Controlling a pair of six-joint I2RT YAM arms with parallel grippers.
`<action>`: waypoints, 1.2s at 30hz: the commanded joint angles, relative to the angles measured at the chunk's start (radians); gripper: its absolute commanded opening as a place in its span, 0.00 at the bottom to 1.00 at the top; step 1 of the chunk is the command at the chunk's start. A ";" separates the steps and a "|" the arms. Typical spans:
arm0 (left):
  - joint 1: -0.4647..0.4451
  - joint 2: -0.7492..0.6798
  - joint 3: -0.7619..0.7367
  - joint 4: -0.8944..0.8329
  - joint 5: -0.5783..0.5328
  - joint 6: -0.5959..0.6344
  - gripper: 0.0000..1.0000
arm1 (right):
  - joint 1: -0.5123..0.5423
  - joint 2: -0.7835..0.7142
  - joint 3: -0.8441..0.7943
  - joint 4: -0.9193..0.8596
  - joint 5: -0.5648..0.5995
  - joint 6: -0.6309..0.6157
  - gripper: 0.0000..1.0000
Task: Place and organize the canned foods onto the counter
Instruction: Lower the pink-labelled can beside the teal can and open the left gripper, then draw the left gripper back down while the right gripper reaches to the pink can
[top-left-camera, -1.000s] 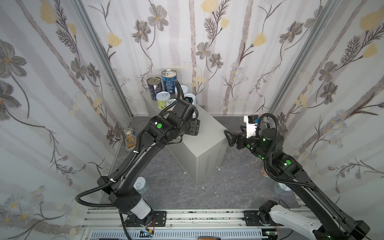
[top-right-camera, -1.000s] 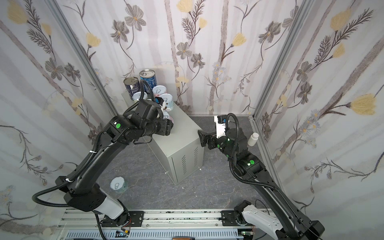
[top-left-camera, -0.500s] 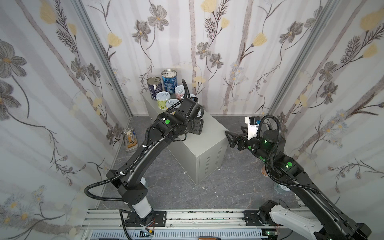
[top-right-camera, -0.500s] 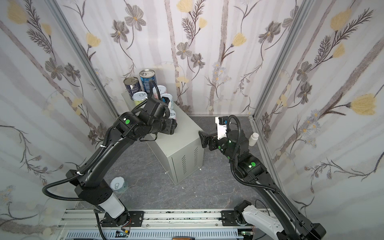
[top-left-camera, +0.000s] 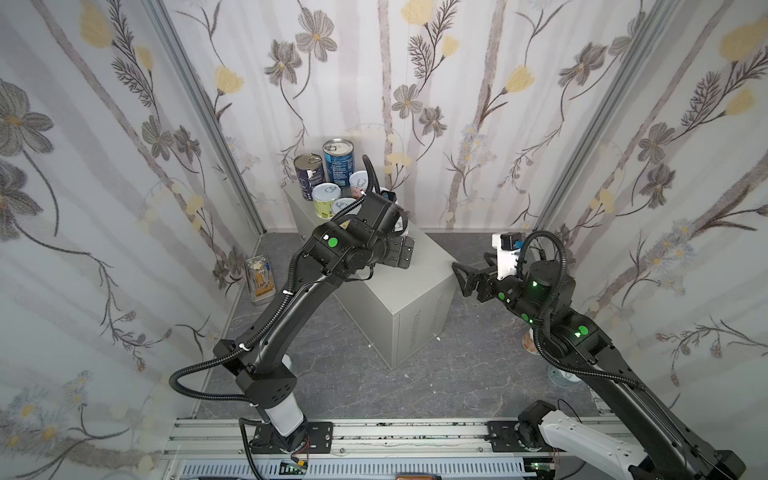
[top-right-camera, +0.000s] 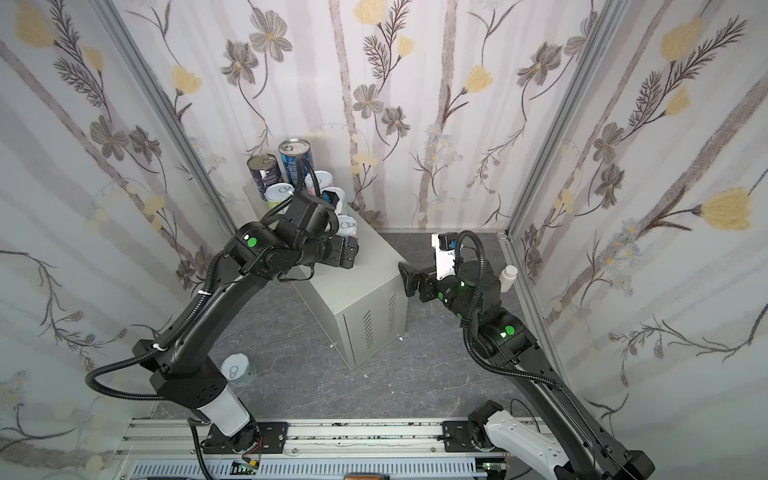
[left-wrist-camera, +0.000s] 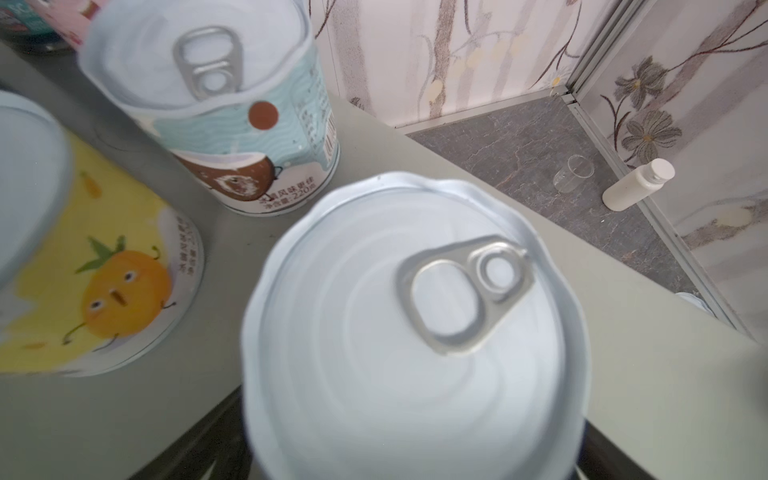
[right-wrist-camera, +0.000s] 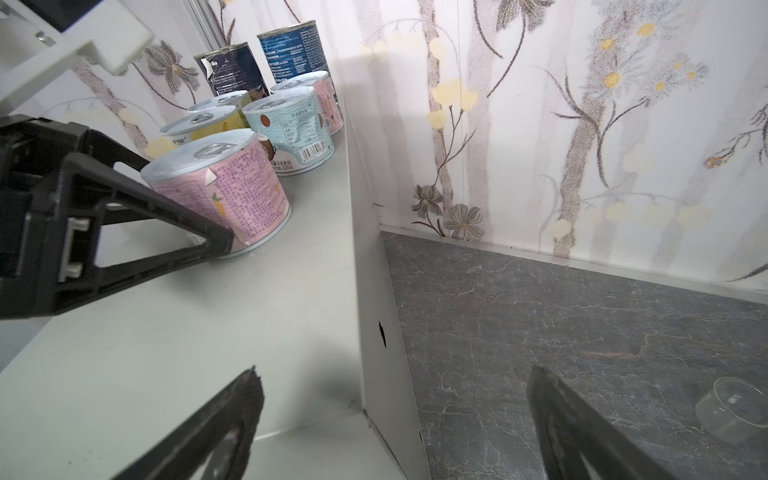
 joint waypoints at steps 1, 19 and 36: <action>0.002 -0.042 -0.015 -0.012 -0.029 0.003 1.00 | 0.003 0.006 0.025 -0.002 -0.018 -0.014 1.00; 0.005 -0.621 -0.634 0.278 -0.208 -0.095 1.00 | 0.220 0.151 0.256 -0.185 0.082 -0.050 0.91; 0.018 -0.928 -1.252 0.455 -0.297 -0.275 1.00 | 0.353 0.480 0.480 -0.126 0.245 0.038 1.00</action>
